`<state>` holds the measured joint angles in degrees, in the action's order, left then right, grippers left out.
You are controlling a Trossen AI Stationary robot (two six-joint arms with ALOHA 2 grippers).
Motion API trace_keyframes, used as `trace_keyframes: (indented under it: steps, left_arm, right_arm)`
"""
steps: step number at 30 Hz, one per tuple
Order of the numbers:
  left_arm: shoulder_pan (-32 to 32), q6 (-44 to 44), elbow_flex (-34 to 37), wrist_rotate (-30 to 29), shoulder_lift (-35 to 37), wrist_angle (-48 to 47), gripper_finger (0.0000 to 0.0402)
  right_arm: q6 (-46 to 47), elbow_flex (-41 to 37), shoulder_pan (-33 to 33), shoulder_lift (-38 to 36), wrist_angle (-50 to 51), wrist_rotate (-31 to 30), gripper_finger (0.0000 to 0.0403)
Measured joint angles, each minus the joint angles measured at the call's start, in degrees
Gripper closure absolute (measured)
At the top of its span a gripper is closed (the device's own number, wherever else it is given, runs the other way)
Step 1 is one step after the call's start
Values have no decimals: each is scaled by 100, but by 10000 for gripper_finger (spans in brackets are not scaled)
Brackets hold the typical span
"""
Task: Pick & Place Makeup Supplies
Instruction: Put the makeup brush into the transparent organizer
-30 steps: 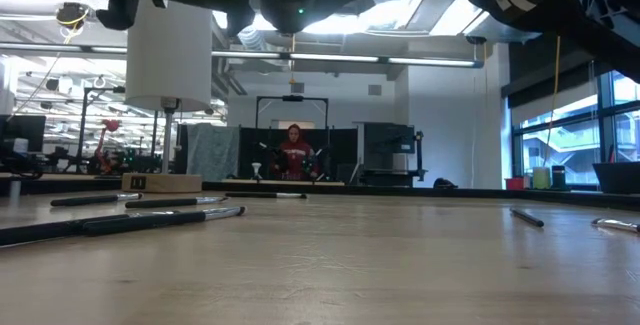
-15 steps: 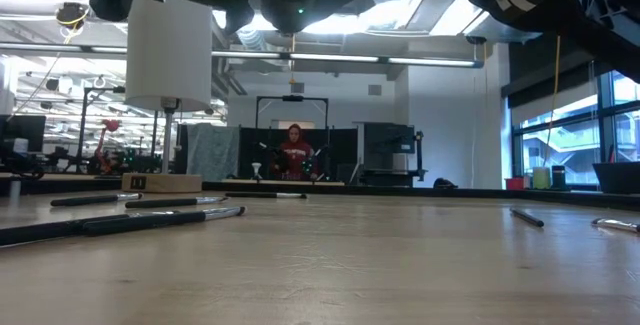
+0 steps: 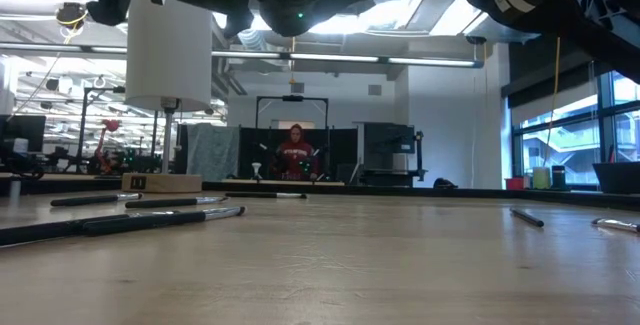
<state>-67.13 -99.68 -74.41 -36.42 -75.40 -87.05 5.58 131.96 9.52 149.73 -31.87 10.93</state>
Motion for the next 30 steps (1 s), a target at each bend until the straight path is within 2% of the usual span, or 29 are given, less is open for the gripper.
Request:
trace_keyframes:
  steps: [10, 15, 22, 30]
  left_arm:
    - [9, -4, 0, 4, -20, 50, 321]
    - [9, 23, 0, -54, -20, 110, 314]
    - [4, 101, 0, -161, -20, 155, 335]
    - [6, 94, 0, -36, -20, 130, 377]
  right_arm:
    - [-11, 7, 13, -4, -320, 42, 361]
    - [4, 7, 13, -4, -336, 121, 361]
    - [-6, 7, 13, -4, -169, 130, 361]
    - [35, 8, 9, -4, -81, 106, 360]
